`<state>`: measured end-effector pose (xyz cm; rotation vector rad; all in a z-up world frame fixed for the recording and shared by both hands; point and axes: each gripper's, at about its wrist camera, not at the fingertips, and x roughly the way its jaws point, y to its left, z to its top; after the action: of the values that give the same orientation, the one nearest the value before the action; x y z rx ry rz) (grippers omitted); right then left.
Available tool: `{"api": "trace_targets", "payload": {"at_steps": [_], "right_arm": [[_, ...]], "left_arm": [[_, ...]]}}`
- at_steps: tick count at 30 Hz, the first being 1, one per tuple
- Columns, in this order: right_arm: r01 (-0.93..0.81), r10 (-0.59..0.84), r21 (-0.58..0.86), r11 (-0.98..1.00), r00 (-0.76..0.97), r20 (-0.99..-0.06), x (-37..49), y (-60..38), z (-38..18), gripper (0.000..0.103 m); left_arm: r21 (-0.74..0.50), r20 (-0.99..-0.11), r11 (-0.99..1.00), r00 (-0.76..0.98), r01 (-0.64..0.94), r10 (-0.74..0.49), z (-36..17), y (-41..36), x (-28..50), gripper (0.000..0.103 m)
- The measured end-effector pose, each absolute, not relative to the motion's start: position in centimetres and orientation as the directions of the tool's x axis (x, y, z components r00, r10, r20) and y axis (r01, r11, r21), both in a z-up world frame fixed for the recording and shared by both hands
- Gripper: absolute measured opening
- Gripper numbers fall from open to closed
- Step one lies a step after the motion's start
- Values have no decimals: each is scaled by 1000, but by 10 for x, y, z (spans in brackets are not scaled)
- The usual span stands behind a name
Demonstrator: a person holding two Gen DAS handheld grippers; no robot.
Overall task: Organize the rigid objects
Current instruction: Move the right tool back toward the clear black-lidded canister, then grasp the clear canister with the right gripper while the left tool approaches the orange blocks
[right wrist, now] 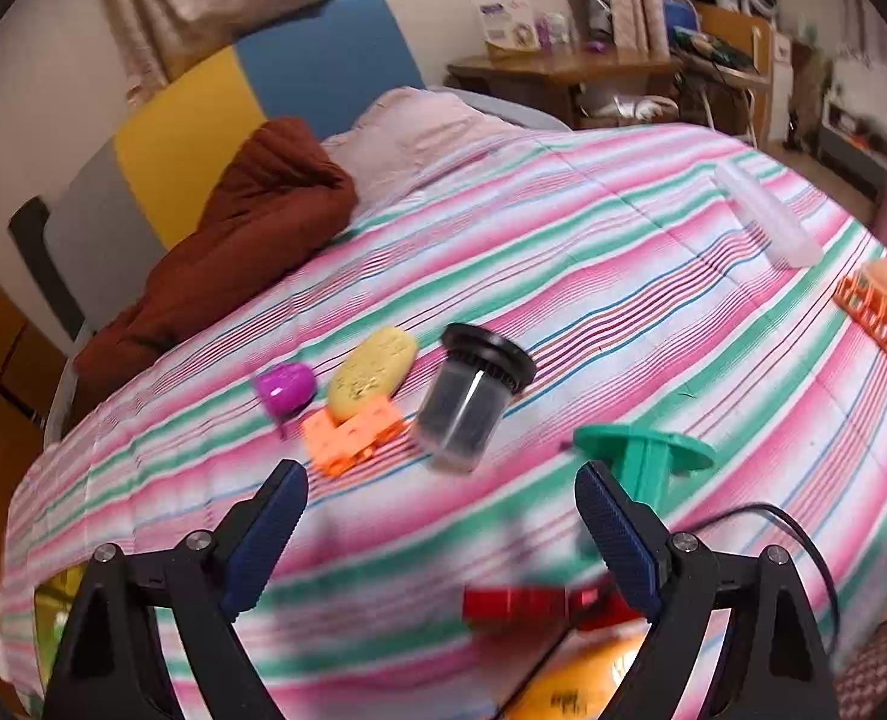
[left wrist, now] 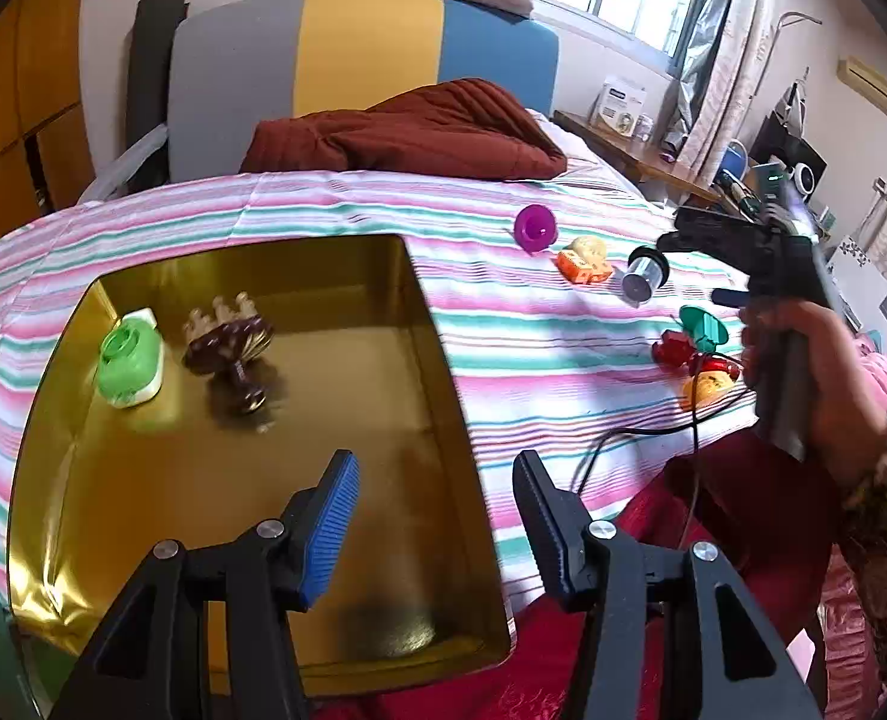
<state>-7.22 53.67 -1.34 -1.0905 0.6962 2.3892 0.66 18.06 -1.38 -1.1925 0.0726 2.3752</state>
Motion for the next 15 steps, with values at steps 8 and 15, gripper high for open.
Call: {"api": "trace_targets", "payload": {"at_steps": [8,15], "right_arm": [[-558,112,289,-778,-576,-810,-112,559,-43,82],[-604,64,318,-731,-525,-848,-121,586,-68,64]], "left_arm": [[-157,-772,-876,-496,-456,397,-8,202,-3,54],[-151,-776,-862,-482,-484,406,-8,232,-10,54]]}}
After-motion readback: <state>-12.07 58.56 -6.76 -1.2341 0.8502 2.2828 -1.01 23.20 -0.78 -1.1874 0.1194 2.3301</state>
